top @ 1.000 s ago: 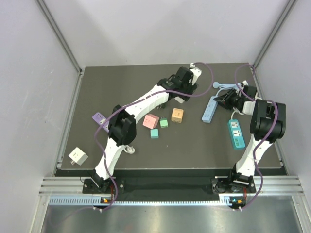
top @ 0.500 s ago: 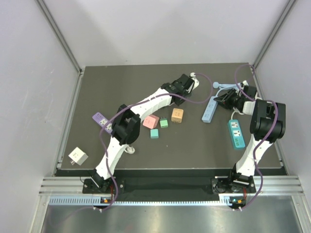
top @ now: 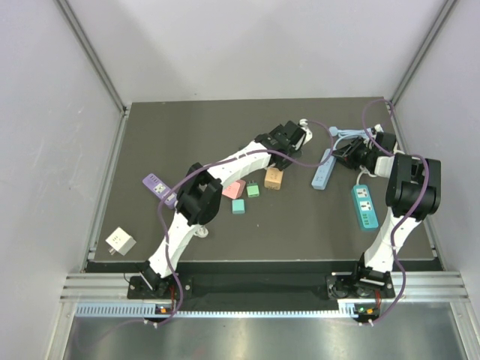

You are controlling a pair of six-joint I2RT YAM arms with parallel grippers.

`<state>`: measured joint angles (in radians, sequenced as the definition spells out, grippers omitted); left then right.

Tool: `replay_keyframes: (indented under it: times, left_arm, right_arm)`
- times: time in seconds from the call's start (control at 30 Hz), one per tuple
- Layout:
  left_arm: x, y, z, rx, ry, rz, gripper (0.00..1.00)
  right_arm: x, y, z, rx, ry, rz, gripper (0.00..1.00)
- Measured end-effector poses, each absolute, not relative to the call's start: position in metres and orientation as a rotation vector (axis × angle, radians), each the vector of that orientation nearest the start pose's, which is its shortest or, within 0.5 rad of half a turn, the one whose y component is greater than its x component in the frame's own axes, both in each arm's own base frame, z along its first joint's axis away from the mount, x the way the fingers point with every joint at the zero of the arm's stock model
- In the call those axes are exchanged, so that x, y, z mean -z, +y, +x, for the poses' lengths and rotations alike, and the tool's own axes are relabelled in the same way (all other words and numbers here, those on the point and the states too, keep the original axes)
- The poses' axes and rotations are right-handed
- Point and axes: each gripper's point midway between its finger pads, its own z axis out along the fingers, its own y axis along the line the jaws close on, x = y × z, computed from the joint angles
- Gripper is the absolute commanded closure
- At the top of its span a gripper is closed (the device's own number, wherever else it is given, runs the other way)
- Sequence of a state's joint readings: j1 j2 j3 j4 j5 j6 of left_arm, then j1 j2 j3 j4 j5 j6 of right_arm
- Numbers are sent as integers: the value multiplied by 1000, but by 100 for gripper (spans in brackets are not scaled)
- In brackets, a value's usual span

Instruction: Pull the plug off the socket

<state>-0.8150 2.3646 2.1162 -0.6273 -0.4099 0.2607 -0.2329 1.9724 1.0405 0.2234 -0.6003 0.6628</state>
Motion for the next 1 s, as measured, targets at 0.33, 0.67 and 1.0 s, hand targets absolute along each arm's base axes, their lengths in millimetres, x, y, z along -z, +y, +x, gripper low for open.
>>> replay_keyframes:
  times: [0.33, 0.67, 1.0]
  left_arm:
    - [-100, -376, 448, -124, 2146, 977, 2]
    - [-202, -373, 402, 239, 2055, 751, 1]
    - [-228, -360, 326, 646, 2006, 628, 2]
  right_arm:
    - [-38, 13, 467, -908, 2183, 690, 100]
    - [-38, 13, 467, -907, 2183, 691, 100]
    - [-40, 6, 476, -867, 2193, 699, 100]
